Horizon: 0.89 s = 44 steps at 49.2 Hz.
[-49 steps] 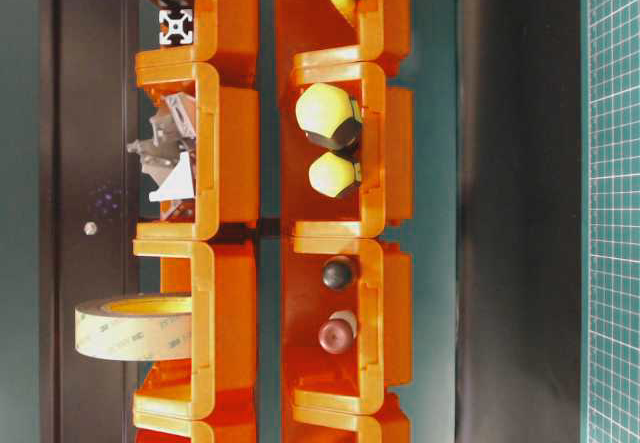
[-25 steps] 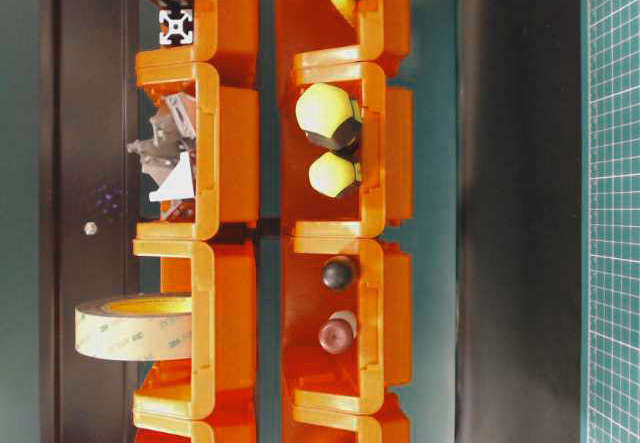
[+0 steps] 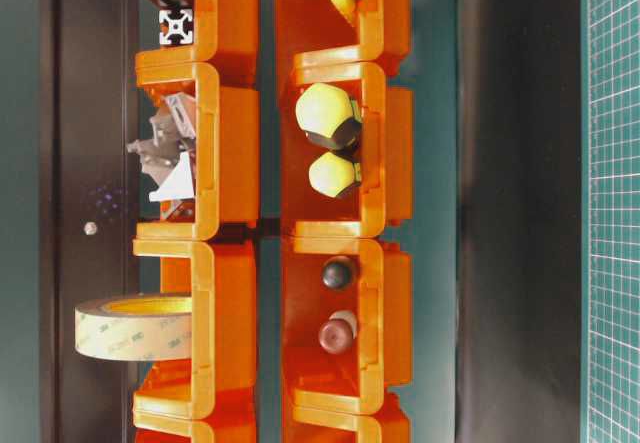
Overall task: Pick scraper from container rack with left arm.
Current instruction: 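Move the left gripper toward the rack's left side, then position the left gripper around the brown wooden scraper handle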
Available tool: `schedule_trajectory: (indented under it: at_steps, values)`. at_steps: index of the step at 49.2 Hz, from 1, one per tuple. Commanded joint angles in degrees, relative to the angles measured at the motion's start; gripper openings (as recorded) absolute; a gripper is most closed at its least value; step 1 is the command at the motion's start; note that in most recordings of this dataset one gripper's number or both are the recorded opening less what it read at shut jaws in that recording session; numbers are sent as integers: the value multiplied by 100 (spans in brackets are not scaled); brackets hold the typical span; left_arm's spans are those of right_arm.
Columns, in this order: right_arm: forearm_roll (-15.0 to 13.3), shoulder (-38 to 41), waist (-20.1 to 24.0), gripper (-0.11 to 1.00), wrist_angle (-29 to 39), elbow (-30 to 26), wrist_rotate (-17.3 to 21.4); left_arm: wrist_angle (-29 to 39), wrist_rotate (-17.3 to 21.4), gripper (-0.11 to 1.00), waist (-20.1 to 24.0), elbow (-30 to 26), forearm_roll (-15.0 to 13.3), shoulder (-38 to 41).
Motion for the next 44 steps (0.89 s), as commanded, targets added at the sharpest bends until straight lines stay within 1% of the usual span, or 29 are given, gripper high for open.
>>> schedule_trajectory:
  at_steps: [1,4,5,6,10,16,18,21,24,26,28,36,40,44]
  values:
    - [18,-26,9,1,149,-220,44,519,-299,0,-563,-352,888,264]
    - [18,-44,9,1,255,-229,70,782,-606,0,-940,-369,1362,422]
    - [18,-53,9,1,272,-229,79,896,-791,0,-1081,-369,1529,501]
    - [9,-53,0,1,299,-237,88,976,-949,0,-1178,-360,1635,545]
    - [18,-53,0,1,334,-237,114,1222,-1661,0,-1468,-299,1925,747]
    - [18,-53,9,1,334,-237,114,1564,-3120,0,-1890,-202,2232,1213]
    - [18,-53,9,1,334,-237,114,1731,-3586,0,-1995,-158,2399,1362]
    - [18,-62,9,1,334,-229,114,1934,-4157,0,-2145,-35,2716,1564]
    - [18,-62,9,1,334,-237,114,2030,-4562,0,-2276,158,3041,1688]
    - [18,-62,0,1,325,-237,123,2021,-4720,0,-2303,272,3164,1731]
    - [18,-62,0,1,325,-237,123,2004,-4772,0,-2303,369,3190,1749]
    - [18,-62,9,1,325,-237,123,1784,-4729,0,-2312,615,3190,1608]
    - [18,-53,9,1,325,-229,141,1547,-4685,0,-2329,703,3190,1485]
    - [18,-53,9,1,325,-220,176,1160,-4579,0,-2320,721,3190,1433]
